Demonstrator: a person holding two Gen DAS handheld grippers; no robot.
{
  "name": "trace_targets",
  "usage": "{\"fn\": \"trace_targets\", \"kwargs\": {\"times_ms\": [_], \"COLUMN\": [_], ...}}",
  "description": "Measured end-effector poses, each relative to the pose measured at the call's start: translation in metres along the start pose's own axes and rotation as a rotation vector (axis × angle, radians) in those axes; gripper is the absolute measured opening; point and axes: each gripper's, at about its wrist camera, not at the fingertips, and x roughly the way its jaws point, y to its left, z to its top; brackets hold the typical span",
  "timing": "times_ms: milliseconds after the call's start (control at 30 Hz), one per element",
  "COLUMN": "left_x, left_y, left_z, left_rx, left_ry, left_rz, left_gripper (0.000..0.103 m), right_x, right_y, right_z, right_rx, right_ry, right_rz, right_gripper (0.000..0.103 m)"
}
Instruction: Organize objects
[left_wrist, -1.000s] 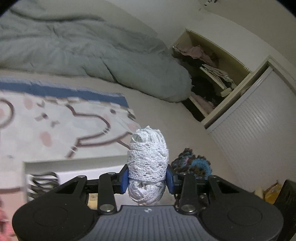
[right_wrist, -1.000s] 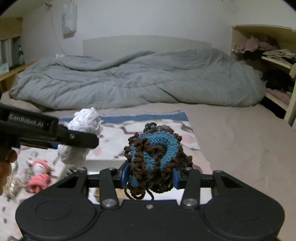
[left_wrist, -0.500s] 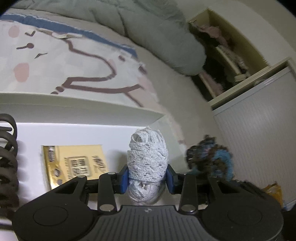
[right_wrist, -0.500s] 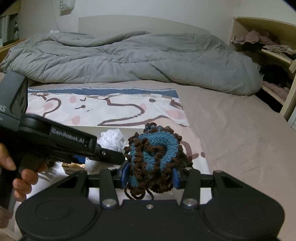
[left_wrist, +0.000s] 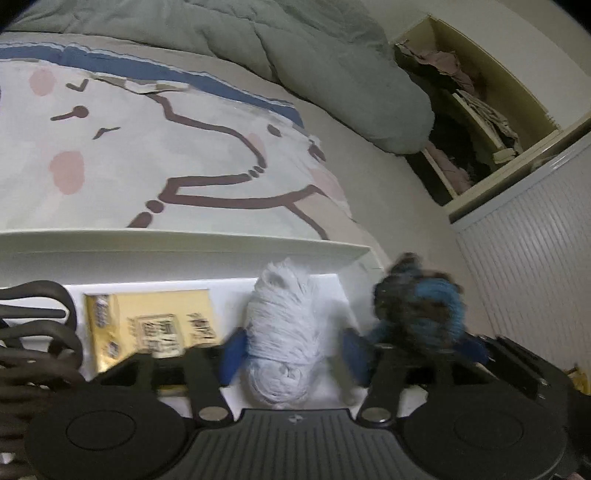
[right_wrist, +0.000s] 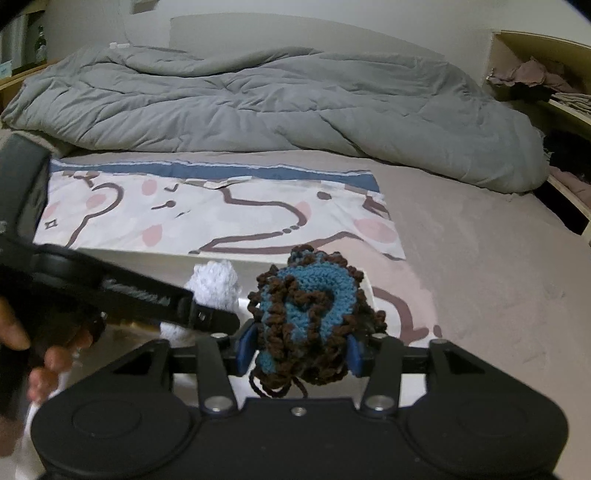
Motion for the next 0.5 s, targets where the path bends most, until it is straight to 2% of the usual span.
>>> {"fn": "trace_targets", "kwargs": {"times_ms": [100, 500], "left_x": [-0.004, -0.037], "left_y": [-0.013, -0.032], "left_z": [0.001, -0.003], "left_rx": [0.074, 0.126], "left_ry": [0.003, -0.002], "left_rz": [0.003, 0.069], "left_gripper": [0.064, 0.063], "right_x": [0.003, -0.028], "right_y": [-0.003, -0.020], "right_z": [0.002, -0.004], "right_rx": [0.017, 0.187], "right_ry": [0.014, 0.008], "right_rz": [-0.018, -0.009], "right_gripper": [0.053, 0.054]}}
